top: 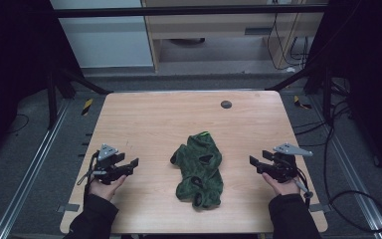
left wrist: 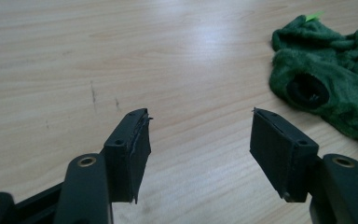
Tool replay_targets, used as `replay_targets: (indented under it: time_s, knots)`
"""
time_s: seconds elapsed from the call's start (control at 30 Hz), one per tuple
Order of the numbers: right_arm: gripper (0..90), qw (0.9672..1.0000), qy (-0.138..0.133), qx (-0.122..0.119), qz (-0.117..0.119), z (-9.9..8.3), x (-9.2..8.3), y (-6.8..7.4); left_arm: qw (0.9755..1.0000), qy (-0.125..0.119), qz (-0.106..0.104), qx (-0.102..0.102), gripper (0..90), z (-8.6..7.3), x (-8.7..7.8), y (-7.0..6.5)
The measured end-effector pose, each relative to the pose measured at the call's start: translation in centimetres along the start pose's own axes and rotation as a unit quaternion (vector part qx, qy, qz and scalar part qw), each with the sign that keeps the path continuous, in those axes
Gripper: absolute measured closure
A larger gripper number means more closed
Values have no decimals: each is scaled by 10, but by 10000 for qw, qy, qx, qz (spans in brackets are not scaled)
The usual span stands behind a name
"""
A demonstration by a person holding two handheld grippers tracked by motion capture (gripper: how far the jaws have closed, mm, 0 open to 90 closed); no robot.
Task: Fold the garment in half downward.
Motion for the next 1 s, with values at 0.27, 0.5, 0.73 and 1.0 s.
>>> replay_targets:
  time_s: [0.27,0.5,0.73,1.0]
  knots:
    - [421,9997,37,-177,137,10,8,11,10000,-64,-8,59,375,16,4,0]
    - [442,9992,90,-268,276,23,17,26,9998,-88,-104,176,377,29,14,-10]
    - [454,9984,169,-434,327,33,29,42,9991,-73,-248,335,370,41,28,-24]
    - [487,9977,260,-469,419,35,42,50,9986,-56,-313,420,371,51,38,-33]
Point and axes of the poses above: each handheld gripper's, and its own axes: x roughly forward along the jaws, z roughly out of its top, y roughly to its left, the point moved 6 cm from there along x, roughly forward along the jaws, and after that the axes turned 9 degrees about x, right-handed, at the moved point
